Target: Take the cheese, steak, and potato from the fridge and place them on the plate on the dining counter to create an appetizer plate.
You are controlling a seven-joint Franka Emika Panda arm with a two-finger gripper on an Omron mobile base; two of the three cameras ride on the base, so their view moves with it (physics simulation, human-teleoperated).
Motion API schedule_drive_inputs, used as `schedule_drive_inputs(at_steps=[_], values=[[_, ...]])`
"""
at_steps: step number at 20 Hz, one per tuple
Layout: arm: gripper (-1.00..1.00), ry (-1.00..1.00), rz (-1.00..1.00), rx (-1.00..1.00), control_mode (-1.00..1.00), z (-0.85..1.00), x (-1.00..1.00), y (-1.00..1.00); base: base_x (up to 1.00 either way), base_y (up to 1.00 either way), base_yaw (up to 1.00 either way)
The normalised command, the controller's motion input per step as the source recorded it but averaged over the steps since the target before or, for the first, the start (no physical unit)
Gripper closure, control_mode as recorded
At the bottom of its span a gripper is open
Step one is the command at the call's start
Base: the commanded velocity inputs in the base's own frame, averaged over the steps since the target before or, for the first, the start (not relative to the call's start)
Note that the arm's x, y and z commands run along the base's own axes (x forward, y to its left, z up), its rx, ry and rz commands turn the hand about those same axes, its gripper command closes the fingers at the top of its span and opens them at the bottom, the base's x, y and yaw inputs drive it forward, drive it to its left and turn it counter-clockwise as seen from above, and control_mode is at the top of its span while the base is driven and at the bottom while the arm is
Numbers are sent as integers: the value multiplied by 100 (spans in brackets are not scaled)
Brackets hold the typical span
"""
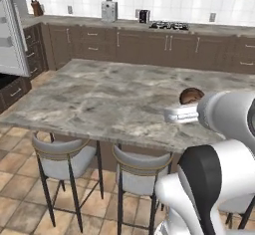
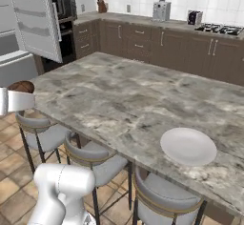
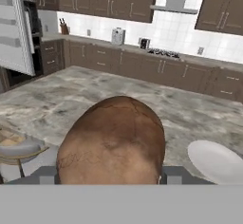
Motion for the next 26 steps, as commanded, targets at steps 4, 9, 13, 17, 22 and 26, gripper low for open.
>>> schedule_drive_inputs(at_steps=[4, 9, 13, 17, 22, 26], values=[[100, 0, 0, 0, 100, 0, 0, 0, -33, -97, 25], [100, 0, 0, 0, 100, 0, 0, 0, -2, -92, 6], [100, 0, 0, 0, 100, 0, 0, 0, -20, -75, 0], [100, 0, 0, 0, 100, 0, 0, 0, -98, -38, 0], [100, 0, 0, 0, 100, 0, 0, 0, -100, -6, -4], [100, 0, 0, 0, 100, 0, 0, 0, -19, -14, -18]])
